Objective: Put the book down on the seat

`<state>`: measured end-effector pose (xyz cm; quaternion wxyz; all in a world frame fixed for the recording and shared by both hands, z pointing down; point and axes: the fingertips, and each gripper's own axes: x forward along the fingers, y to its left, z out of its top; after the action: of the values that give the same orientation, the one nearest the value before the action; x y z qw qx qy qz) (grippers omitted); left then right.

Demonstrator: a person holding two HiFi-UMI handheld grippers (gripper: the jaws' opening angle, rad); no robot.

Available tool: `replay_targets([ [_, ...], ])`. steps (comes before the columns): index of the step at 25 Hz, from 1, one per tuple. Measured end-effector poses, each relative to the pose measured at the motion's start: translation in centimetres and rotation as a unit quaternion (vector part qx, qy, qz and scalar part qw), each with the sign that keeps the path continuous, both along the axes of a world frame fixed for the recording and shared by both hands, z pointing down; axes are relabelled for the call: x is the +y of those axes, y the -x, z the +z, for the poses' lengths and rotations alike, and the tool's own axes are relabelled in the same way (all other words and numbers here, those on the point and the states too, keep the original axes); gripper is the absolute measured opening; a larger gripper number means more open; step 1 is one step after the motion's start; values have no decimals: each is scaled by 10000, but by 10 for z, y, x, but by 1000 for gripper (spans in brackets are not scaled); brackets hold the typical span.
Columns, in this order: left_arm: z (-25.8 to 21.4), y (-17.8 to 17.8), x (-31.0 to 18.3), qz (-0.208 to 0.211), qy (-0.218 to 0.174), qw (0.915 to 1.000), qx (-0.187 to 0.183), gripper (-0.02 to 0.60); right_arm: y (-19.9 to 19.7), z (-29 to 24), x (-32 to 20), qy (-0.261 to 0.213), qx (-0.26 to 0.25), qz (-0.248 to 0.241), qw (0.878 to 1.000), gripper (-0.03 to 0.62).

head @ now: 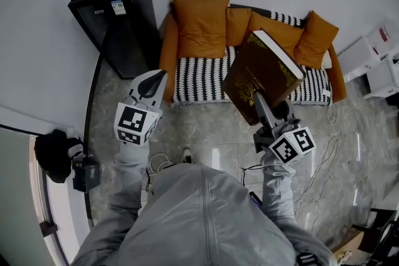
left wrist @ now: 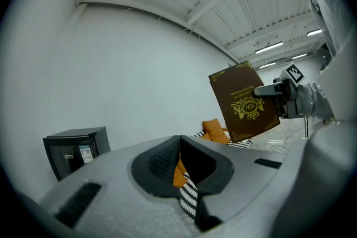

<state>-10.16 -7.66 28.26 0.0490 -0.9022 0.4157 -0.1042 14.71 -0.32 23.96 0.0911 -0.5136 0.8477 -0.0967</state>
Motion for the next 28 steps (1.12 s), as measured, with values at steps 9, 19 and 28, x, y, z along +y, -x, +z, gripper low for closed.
replay_targets([
  [9, 7, 5, -33, 120, 52, 9999, 20, 26, 13, 7, -34, 103, -27, 17, 9999, 236],
  [19, 23, 10, -65, 22, 228, 9997, 12, 26, 25, 28, -75, 391, -123, -181, 9990, 238],
  [28, 47, 15, -116, -337, 431, 9985, -32, 26, 27, 47, -142, 531, -280, -657, 9960, 238],
])
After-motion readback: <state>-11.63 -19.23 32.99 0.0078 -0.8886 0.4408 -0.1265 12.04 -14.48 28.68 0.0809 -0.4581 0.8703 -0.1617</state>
